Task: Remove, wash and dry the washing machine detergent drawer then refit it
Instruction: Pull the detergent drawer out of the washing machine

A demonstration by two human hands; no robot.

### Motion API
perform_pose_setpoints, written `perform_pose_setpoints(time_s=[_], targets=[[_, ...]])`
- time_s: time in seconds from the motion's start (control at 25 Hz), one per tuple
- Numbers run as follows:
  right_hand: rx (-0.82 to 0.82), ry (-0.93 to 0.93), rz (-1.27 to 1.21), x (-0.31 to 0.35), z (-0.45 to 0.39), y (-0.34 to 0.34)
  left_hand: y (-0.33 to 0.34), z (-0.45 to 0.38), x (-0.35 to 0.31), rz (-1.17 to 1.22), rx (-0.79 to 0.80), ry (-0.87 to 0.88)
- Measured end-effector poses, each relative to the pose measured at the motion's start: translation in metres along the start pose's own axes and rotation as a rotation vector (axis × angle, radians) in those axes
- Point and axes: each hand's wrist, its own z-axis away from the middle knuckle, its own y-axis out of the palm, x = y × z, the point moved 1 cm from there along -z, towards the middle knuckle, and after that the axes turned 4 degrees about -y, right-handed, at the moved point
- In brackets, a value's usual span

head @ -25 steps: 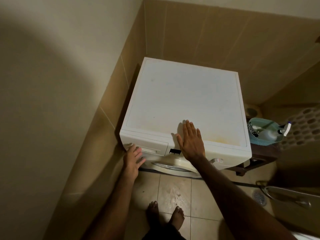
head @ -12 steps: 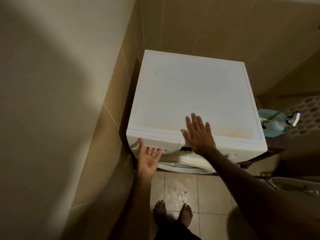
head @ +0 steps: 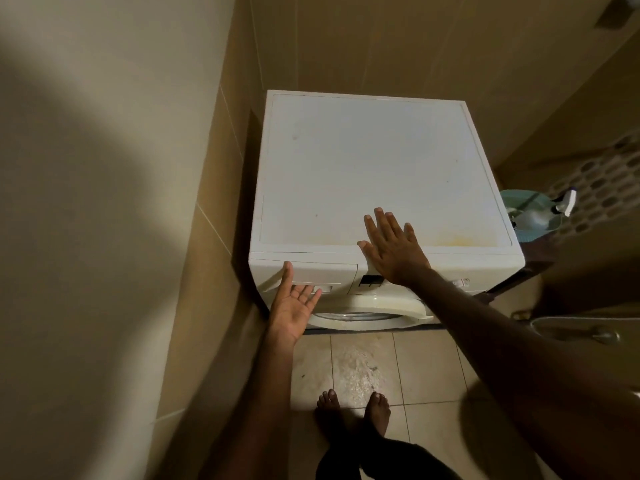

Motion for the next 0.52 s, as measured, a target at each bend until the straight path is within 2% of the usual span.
perform_pose_setpoints(time_s=[0.32,0.52], targets=[[-0.005,0.000,-0.009,-0.0001,0.0016,-0.0004,0.0004,-0.0084,0.0004,-0.165,0.013,0.011],[-0.010,0.000,-0.007,-0.0016,0.0003,0.0009,0.0022,-0.0110,-0.0025,-0.160,0.010,0.013]])
